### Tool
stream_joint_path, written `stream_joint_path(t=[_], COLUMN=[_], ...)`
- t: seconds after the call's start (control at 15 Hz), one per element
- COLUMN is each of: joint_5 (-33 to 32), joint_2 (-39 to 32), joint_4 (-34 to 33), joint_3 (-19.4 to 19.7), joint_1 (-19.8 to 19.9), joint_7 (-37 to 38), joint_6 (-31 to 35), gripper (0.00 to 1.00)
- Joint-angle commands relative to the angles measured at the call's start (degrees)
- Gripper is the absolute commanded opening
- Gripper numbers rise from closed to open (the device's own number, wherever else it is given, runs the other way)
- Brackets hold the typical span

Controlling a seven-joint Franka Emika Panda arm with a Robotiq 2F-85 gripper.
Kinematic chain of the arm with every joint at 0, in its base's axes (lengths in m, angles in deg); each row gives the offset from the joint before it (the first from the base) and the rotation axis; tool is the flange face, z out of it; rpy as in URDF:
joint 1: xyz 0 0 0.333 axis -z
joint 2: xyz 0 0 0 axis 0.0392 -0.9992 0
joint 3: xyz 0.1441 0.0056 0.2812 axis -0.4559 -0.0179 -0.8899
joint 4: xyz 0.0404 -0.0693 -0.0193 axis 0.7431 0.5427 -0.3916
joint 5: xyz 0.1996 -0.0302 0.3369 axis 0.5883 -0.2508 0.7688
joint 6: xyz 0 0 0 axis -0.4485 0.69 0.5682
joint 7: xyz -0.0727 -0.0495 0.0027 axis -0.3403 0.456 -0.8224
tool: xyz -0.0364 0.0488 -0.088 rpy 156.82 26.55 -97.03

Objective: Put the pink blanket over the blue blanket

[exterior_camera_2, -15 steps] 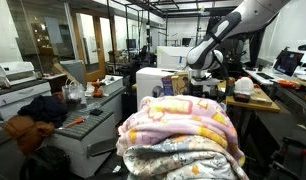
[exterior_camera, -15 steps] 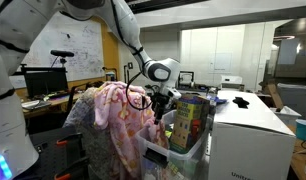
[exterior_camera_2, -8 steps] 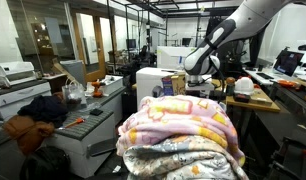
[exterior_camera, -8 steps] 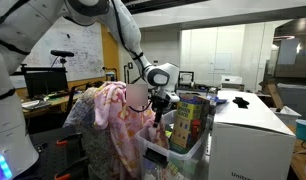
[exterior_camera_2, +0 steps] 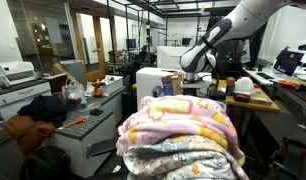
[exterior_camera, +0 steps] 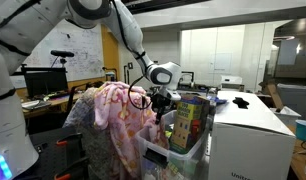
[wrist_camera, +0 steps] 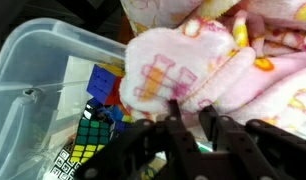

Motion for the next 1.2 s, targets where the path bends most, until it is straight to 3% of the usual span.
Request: stream_joint_path(t=[0.0,0.53,0.87,1.13], joint_5=[-0.1,-1.63,-1.87,-2.41], joint_2=[-0.29,4.05,10.46,14.85], joint_4=[-2.68,-2.71,-1.22,-0.86], joint_3=[1.26,1.38,0.56,0.04], joint_1=[-1.0,-0.21,0.54,0.32], joint_7=[1.79,-2.07,-10.53,-16.86], joint_6=[-4.36,-16.03,-27.4,-32.41], gripper=[0.0,0.0,0.0,0.0])
